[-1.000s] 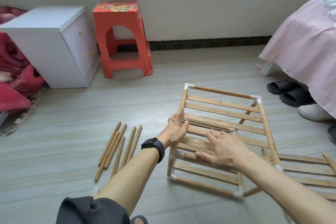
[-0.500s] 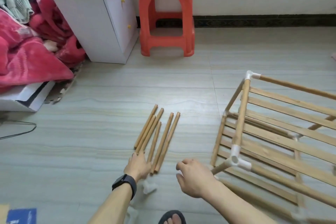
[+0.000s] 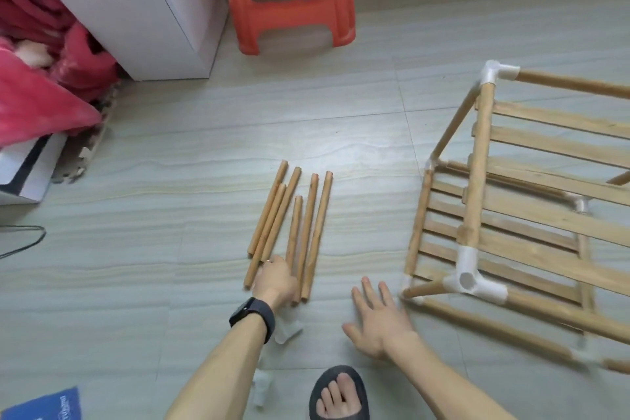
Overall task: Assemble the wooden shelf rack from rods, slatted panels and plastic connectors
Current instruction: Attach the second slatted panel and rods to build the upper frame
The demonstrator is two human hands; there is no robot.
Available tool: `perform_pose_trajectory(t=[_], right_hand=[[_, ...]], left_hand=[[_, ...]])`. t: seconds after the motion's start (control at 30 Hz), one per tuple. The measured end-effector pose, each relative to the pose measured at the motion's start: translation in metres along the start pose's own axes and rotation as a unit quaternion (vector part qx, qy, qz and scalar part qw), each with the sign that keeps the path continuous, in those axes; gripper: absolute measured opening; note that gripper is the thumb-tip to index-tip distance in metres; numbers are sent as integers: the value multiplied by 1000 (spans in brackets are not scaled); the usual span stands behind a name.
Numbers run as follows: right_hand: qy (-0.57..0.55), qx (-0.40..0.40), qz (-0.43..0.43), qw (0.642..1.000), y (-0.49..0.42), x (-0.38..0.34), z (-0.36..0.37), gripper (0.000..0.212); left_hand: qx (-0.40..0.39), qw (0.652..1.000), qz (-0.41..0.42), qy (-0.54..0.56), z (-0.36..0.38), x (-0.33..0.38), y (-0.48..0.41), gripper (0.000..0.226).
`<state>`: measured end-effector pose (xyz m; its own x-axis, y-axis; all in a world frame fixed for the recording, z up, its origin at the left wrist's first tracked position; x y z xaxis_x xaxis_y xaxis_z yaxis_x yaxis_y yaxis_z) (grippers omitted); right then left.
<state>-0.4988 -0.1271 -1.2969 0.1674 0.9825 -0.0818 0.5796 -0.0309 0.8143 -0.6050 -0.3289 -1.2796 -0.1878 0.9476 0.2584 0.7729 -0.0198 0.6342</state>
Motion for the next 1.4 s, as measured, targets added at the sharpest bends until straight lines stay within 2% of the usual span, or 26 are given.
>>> perform_pose_trajectory(t=[0.07,0.1,0.17,0.23,0.3,0.37,0.43,0.5,0.53,0.6,0.7,0.8,0.93,1.03,1.2,1.23,1.33,1.4], right_hand=[[-60,-31,7,998,12,-5,-20,90],[-132,-50,6,990,20,-10,-34,93],[-342,-64,-15,937,47,-22,-59,96],[-489,14,-62,870,84,-30,-84,101],[-560,125,-104,812,119,-31,-106,103],[-621,198,-147,744,155,-26,-126,96],[-645,271,-171,694,191,-10,-146,68],[-596,384,-157,688,225,16,-164,35],[-563,440,-142,685,240,31,-171,31],[-524,524,-109,663,265,61,-177,32],[-498,590,-93,628,287,97,-177,29],[-476,596,-90,640,290,110,-167,27],[-467,594,-85,650,282,114,-157,29],[-457,589,-104,658,281,114,-159,26],[-416,588,-168,673,289,104,-163,23],[-395,585,-181,684,291,101,-164,24],[-295,556,-194,753,293,84,-164,28],[-240,546,-190,780,294,75,-168,33]], left_hand=[[5,999,35,3,-15,5,11,23],[17,998,64,5,-23,9,20,18],[53,990,130,8,-40,16,43,9],[86,976,202,0,-59,31,68,6],[116,957,267,-19,-79,52,94,7],[140,932,332,-43,-99,79,123,8],[170,898,400,-65,-114,109,153,8],[209,863,455,-67,-120,138,180,10],[223,852,472,-49,-121,150,191,13],[207,853,478,21,-114,171,204,26],[115,888,442,55,-85,189,204,61],[71,910,395,109,-54,194,196,62],[106,919,367,98,-44,200,192,23],[116,925,357,53,-42,198,191,26],[106,926,360,41,-44,197,186,27],[106,925,363,35,-44,197,184,27],[112,921,373,23,-45,196,182,26],[113,918,379,22,-43,195,182,26]])
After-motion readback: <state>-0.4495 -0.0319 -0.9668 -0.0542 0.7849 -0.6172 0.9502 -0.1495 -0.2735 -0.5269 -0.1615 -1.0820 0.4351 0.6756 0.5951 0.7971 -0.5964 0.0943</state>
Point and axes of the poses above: each hand's wrist, its own y-axis away from the middle knuckle, its own z-axis out of the palm, x = y × z, the point moved 3 cm from there along -y, towards the middle knuckle, and after that the axes turned 6 degrees about z, right-handed, at the moved point
